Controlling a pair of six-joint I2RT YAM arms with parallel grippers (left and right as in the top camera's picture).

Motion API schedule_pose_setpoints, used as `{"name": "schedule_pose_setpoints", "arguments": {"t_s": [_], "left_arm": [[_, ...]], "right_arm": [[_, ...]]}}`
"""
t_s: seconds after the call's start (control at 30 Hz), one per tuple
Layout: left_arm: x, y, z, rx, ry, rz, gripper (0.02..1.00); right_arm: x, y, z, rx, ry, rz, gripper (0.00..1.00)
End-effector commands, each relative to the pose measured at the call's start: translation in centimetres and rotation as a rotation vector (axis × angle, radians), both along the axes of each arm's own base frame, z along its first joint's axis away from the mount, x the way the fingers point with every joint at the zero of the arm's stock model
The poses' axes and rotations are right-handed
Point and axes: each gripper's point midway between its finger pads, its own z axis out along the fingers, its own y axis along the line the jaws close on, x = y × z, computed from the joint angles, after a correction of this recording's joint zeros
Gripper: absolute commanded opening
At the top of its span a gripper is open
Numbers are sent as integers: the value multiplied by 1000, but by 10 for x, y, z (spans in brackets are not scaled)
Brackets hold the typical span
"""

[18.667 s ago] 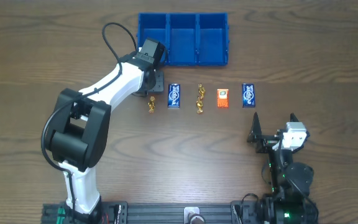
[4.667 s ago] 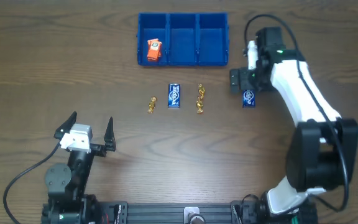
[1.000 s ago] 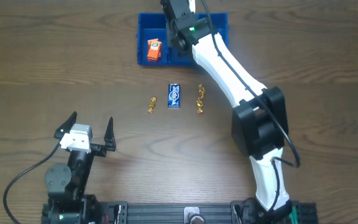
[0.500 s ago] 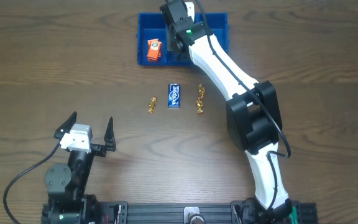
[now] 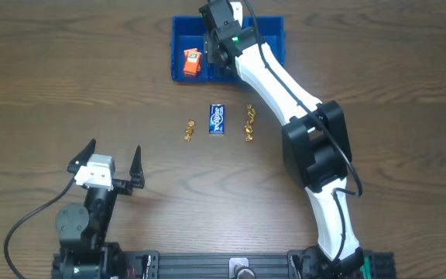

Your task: Sort Candies Into Trays

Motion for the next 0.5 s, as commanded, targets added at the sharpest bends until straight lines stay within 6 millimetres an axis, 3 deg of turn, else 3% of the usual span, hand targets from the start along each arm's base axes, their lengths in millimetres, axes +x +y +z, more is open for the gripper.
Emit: {"name": "schedule_pose_setpoints", "arguments": {"t_s": [0.03, 0.17, 0.33, 0.4, 0.5], "left_arm": [[-2, -3, -17, -6, 57, -20, 996], [-2, -3, -17, -6, 57, -20, 998], [-2, -3, -17, -6, 57, -20, 998], [-2, -3, -17, -6, 57, -20, 998], [-2, -3, -17, -6, 57, -20, 998]], "right_arm": [[6, -2, 1, 2, -11, -12, 779], [6, -1, 10, 5, -9, -9, 790], [-4, -2, 37, -8, 17, -4, 825], [-19, -1, 41, -4, 73, -7, 838], [-58, 2, 30, 32, 235, -43, 840]]}}
